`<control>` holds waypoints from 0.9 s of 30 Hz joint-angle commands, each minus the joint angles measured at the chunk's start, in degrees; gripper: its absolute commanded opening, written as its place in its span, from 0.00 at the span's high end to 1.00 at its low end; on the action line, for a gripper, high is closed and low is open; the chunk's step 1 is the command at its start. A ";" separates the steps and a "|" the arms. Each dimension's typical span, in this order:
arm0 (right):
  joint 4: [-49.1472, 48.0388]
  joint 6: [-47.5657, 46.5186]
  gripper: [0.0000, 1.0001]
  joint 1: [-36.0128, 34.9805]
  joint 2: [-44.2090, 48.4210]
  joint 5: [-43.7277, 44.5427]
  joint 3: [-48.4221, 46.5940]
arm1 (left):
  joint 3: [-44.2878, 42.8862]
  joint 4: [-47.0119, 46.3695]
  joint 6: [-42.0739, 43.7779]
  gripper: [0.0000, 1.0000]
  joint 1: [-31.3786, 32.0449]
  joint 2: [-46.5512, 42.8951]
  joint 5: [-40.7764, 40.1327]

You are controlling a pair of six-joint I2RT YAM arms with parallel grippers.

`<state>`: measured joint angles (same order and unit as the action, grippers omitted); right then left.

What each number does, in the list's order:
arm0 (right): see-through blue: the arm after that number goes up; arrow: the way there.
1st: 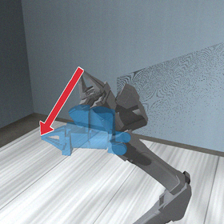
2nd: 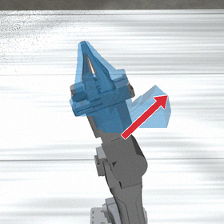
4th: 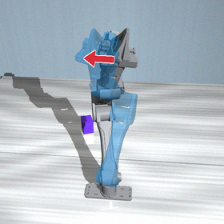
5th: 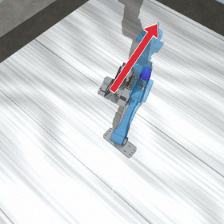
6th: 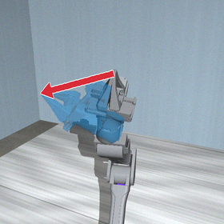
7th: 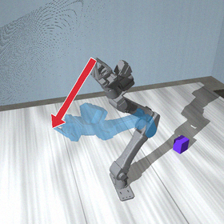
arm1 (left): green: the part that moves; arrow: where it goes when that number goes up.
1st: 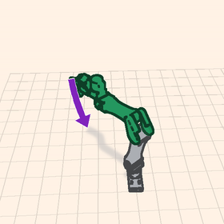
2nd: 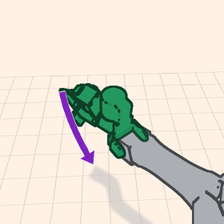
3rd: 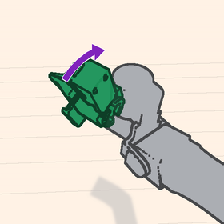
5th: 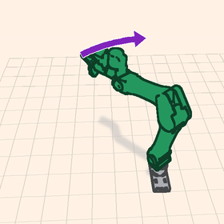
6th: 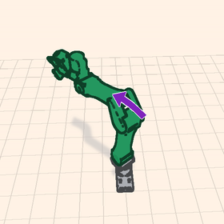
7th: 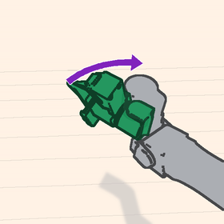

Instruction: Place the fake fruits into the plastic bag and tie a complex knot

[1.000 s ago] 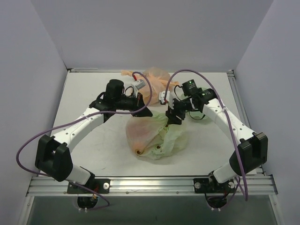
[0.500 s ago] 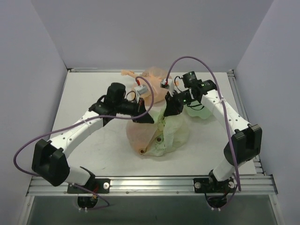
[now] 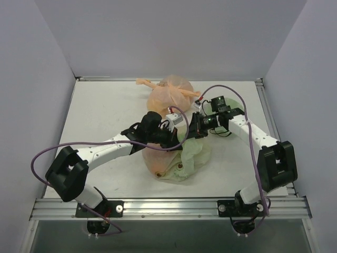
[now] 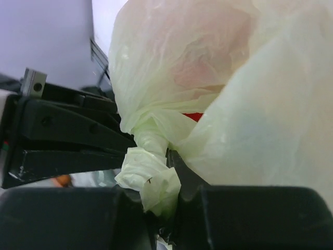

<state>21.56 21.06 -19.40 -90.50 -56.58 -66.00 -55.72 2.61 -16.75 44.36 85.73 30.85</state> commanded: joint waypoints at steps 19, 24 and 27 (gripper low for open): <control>-50.48 63.40 1.00 2.26 11.83 6.48 10.61 | -17.58 2.03 8.31 1.00 -11.75 1.21 3.24; -52.93 60.95 1.00 4.72 15.52 5.16 21.07 | -13.55 10.30 7.70 1.00 -9.04 -4.60 5.98; -54.68 59.55 1.00 5.68 17.19 4.11 26.87 | -8.71 9.78 5.69 1.00 -5.62 -5.14 3.87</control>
<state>-28.73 81.82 -14.74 -75.70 -50.72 -42.44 -68.14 8.03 -10.20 35.48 81.67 33.91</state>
